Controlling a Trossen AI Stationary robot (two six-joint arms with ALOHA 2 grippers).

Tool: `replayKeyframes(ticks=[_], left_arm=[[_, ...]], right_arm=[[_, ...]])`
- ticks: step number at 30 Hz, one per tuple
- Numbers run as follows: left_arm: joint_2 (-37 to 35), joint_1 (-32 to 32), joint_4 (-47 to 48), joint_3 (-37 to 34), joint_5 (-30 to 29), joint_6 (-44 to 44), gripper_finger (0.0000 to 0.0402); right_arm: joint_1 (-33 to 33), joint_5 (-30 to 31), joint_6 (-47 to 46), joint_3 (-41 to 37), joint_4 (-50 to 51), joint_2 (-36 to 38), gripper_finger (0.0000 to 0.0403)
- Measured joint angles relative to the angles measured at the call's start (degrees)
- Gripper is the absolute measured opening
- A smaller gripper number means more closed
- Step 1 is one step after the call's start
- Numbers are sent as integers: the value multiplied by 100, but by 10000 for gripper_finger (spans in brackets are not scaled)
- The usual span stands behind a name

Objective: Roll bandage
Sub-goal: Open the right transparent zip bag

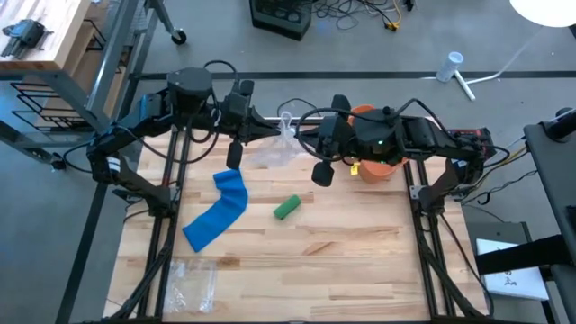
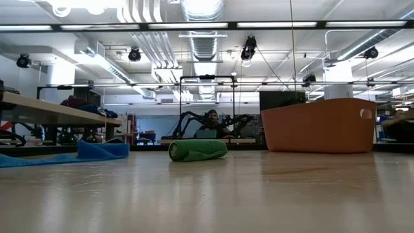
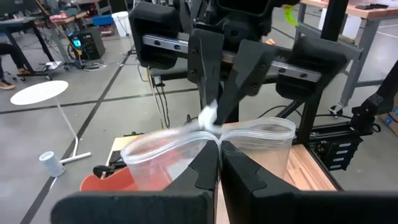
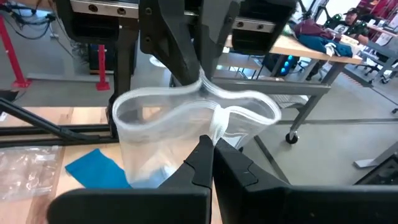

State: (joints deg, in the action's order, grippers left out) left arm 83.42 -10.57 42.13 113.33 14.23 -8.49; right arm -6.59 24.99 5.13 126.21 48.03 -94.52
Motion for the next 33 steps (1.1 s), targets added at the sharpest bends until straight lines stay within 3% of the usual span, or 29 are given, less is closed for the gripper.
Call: replayKeyframes(ticks=[33], left_arm=[[83,-2,-377,-25,-23,58,1]], right_arm=[[-24,-100,-147,-4,194,286,0]])
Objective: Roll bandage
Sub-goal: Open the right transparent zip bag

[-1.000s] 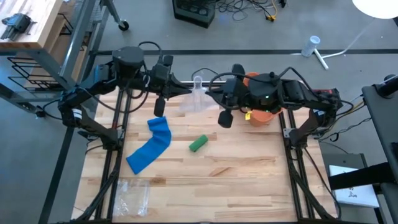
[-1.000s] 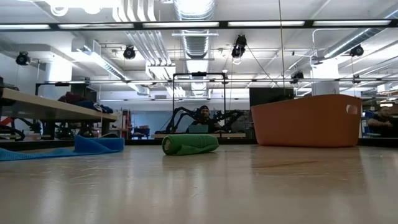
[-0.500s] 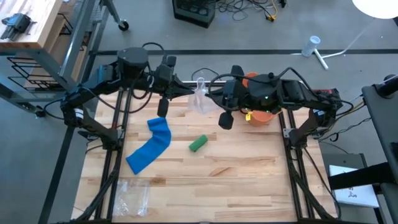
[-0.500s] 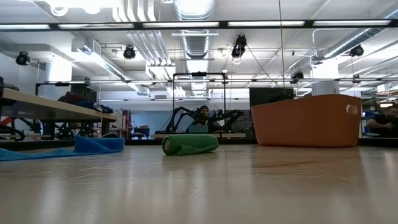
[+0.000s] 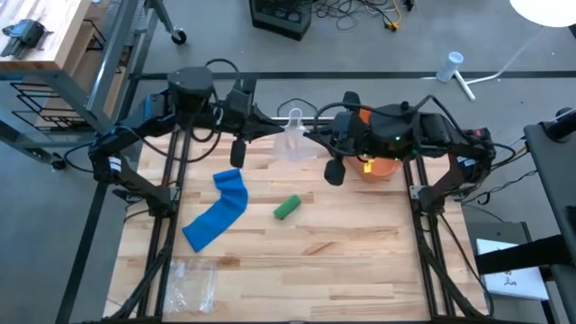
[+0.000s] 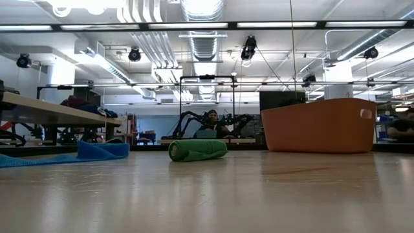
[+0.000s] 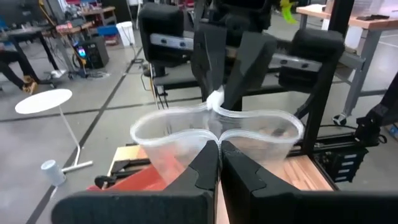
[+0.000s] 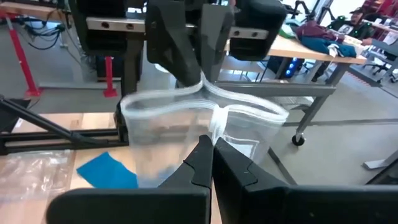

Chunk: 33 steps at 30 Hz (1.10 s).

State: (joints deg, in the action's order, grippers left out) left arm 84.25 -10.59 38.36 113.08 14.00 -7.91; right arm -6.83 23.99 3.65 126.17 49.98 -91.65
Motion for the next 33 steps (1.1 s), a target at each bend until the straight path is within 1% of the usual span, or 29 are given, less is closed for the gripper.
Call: replayKeyframes(ticks=[7,9,13,16,19,21,23,26,33], left_arm=[[24,0,-40,1,-4,-94,1],[37,0,4,4,-21,-263,1],[13,-25,42,113,-359,-496,2],[-30,-33,-27,173,-279,-498,1],[-7,-26,-65,129,-191,-505,2],[36,-22,-26,111,-187,-495,2],[48,-28,-30,114,-203,-493,1],[2,-28,-197,122,-208,-489,2],[-35,-28,-266,122,-208,-489,1]], right_arm=[[0,2,-64,2,-31,90,0],[0,-43,-119,2,-99,76,0],[0,-256,-119,2,-102,69,0],[-2,-110,-109,2,-167,85,0],[2,45,-100,3,-450,110,0],[4,-83,-18,13,-595,102,0],[-5,-206,74,13,-490,94,0],[-20,-209,-2,7,-267,78,0],[-14,-193,-60,8,-201,121,0]])
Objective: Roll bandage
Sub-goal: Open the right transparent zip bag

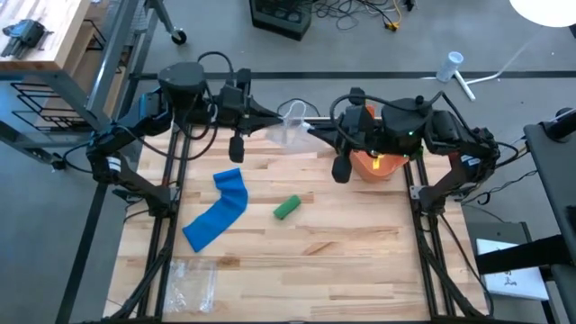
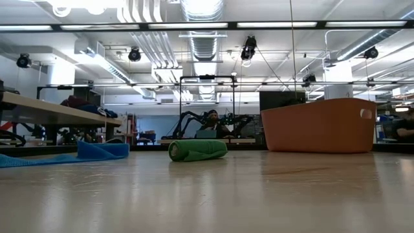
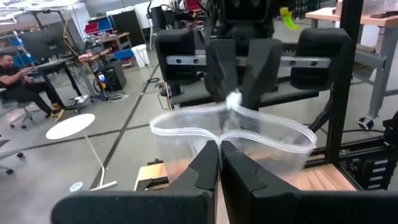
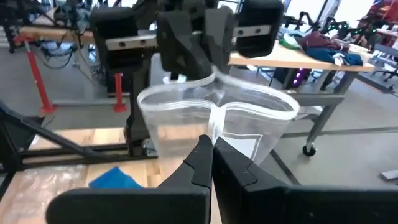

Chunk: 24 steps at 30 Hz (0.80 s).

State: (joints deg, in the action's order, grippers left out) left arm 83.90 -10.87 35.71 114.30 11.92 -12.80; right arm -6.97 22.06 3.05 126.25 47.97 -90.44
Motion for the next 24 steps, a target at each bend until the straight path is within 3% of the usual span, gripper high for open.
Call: replayKeyframes(ticks=[8,14,20,24], left_arm=[[-9,-4,130,0,0,-20,1],[-154,-50,344,-2,-61,-35,5],[-64,-48,359,-12,-50,-37,2],[-121,-50,932,-22,-50,-35,6]], right_arm=[[8,11,91,-1,169,-3,0],[14,348,-247,-3,370,53,0],[14,-2,-203,-6,424,-67,0],[12,43,-196,-8,614,-3,0]])
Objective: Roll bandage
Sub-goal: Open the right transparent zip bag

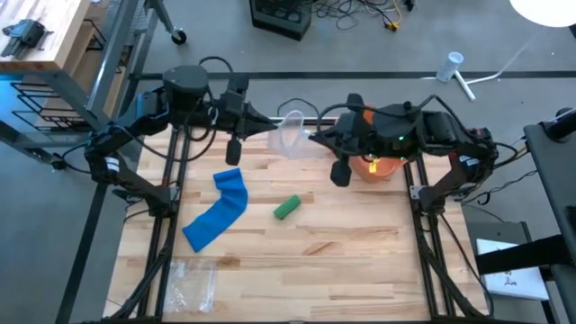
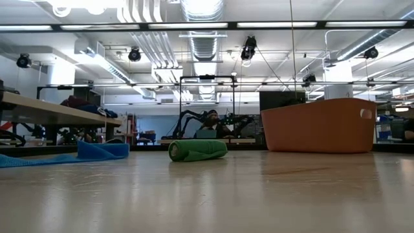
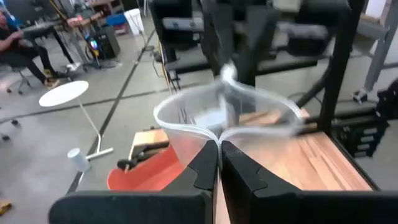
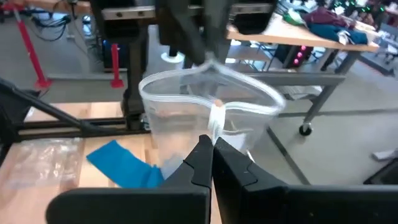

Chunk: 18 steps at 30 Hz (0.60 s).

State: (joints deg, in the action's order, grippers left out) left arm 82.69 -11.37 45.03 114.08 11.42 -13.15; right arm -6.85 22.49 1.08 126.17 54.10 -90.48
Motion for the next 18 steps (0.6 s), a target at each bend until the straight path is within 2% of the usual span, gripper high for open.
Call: replayKeyframes(ticks=[9,18], left_arm=[[30,2,-519,-22,157,80,7],[40,2,-410,-22,155,101,2]], right_arm=[[31,2,-271,8,-27,-90,0],[0,-1,-337,7,-2,-113,0]])
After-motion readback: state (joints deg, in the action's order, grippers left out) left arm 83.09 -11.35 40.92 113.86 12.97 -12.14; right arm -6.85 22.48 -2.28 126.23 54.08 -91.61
